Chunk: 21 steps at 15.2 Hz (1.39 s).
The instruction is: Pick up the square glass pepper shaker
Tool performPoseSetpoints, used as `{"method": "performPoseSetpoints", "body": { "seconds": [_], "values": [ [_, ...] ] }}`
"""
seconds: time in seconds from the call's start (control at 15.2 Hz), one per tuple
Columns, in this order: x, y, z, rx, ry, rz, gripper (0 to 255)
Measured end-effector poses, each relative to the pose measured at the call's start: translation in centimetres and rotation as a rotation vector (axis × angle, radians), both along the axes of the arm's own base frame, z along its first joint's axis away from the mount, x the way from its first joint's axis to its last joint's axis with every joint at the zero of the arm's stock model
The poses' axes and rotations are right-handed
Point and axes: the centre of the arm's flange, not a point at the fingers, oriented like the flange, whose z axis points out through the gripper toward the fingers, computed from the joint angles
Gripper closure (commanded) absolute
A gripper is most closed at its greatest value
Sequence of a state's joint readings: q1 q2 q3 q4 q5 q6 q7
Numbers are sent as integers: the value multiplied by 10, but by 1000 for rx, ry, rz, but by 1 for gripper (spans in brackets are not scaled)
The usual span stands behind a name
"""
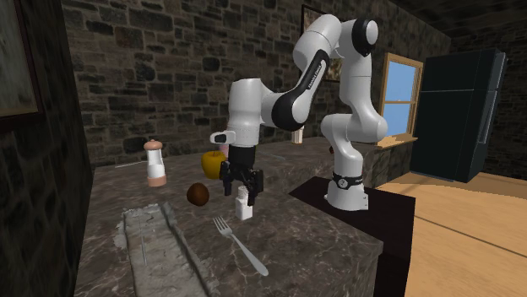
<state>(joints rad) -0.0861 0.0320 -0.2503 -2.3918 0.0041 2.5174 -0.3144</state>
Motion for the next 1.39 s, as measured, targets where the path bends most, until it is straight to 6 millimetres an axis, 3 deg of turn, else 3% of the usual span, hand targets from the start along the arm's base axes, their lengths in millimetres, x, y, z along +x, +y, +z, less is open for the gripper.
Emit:
{"method": "performPoseSetpoints", "body": {
  "seconds": [0.73,1.39],
  "values": [
    [0,0,1,0,-1,0,255],
    [-1,2,51,0,-1,0,255]
  ]
}}
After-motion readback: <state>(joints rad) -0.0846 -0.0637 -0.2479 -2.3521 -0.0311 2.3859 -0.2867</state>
